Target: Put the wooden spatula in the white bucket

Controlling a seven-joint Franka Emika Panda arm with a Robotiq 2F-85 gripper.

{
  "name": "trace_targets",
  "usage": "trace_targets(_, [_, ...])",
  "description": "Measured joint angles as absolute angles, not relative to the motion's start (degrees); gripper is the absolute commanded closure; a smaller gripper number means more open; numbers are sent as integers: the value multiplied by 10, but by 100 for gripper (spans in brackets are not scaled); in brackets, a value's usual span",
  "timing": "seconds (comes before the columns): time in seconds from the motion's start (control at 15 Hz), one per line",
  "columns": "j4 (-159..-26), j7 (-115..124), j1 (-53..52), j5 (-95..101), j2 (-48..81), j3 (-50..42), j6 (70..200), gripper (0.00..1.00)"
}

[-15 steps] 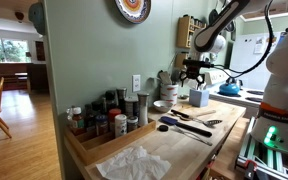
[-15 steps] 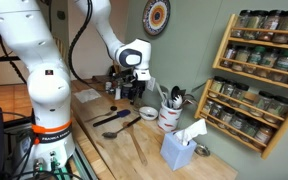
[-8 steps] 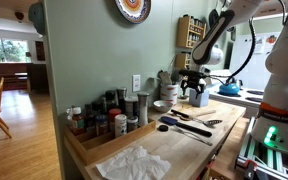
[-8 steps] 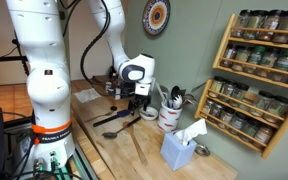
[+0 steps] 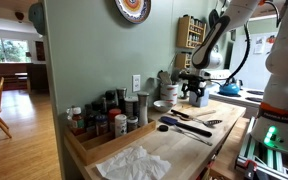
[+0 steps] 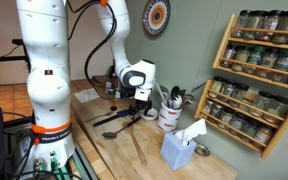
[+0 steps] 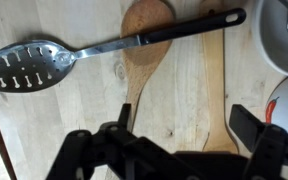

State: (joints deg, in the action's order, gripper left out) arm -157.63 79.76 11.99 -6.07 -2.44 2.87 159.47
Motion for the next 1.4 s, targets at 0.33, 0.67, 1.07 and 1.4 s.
trace_targets(0.33, [-1547, 783, 97, -38, 3, 5, 1584, 0])
trace_targets(0.67, [-1494, 782, 79, 5, 64, -28, 1582, 0])
trace_targets(1.07, [-1453, 751, 63, 0, 127, -54, 1586, 0])
trace_targets(1.4, [-1429, 724, 55, -38, 175, -60, 1613, 0])
